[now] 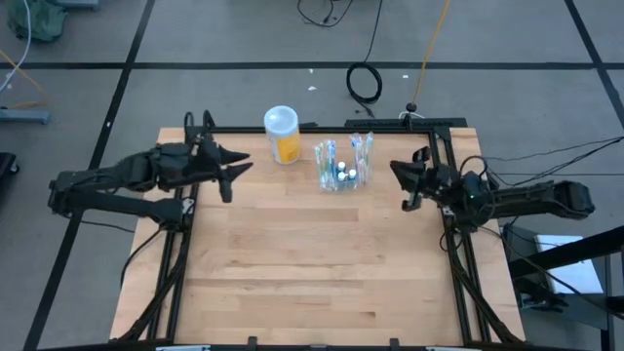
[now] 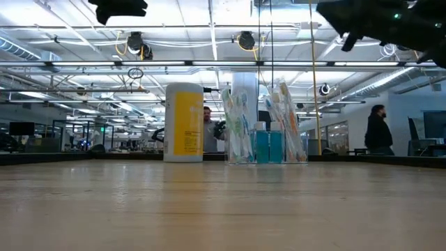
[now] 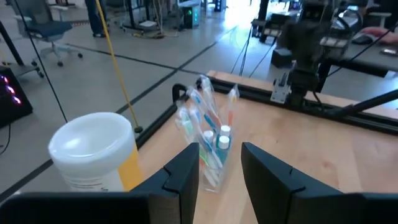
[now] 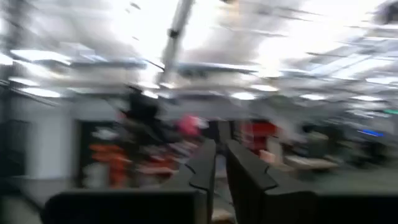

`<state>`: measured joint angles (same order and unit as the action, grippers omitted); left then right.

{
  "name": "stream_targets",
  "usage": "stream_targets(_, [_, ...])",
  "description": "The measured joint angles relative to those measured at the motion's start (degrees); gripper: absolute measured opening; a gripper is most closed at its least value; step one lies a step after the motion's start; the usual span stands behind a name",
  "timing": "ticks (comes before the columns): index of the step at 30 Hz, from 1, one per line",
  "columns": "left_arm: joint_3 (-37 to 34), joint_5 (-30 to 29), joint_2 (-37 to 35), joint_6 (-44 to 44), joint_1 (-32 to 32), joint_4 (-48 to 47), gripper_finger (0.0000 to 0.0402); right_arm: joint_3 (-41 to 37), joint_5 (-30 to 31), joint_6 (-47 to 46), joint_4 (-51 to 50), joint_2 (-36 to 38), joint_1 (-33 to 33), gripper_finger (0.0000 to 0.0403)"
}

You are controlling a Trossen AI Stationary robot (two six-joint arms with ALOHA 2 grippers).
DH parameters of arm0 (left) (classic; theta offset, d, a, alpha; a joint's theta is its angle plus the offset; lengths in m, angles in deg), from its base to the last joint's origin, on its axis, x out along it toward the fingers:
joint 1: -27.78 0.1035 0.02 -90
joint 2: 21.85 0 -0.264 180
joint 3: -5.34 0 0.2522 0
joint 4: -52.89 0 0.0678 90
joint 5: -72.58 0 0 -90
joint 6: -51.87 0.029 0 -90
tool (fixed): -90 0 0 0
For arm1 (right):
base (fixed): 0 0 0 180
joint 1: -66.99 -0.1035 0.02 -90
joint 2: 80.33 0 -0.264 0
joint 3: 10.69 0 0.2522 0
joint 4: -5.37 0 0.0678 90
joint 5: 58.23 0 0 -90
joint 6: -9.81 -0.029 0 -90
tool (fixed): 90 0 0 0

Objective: Pick & Place toothbrushing station
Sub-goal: Return to home position

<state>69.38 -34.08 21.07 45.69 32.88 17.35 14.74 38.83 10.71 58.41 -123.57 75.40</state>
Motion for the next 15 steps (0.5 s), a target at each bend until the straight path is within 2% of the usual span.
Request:
stream_targets(3, [0.0, 0.0, -1.41, 0.14, 0.0, -0.8, 0.0127, 0.01, 9.77, 4.66, -1.18, -0.14, -3.41, 0.0005])
stream_targets(6, [-0.02, -0.71, -2.39, 0.24, 0.0, -2.92, 0.0127, 1.56, 10.89, 8.43, -2.29, 0.18, -6.54, 0.0006])
stream_targets(8, [-0.04, -2.22, -2.63, 0.02, 0.0, -4.16, 0.0127, 3.83, 10.9, 9.54, -7.01, 0.5, -8.55, 0.0007])
stream_targets(12, [-0.04, -4.44, -2.61, -0.5, 0.0, -4.43, 0.0127, 11.06, 10.88, 10.66, -26.55, 1.02, -11.36, 0.0001])
stream_targets(15, [-0.04, -4.37, -2.59, -1.6, 0.0, -4.56, 0.0127, 16.67, 10.88, 8.0, -42.53, 1.0, -12.22, 0.0001])
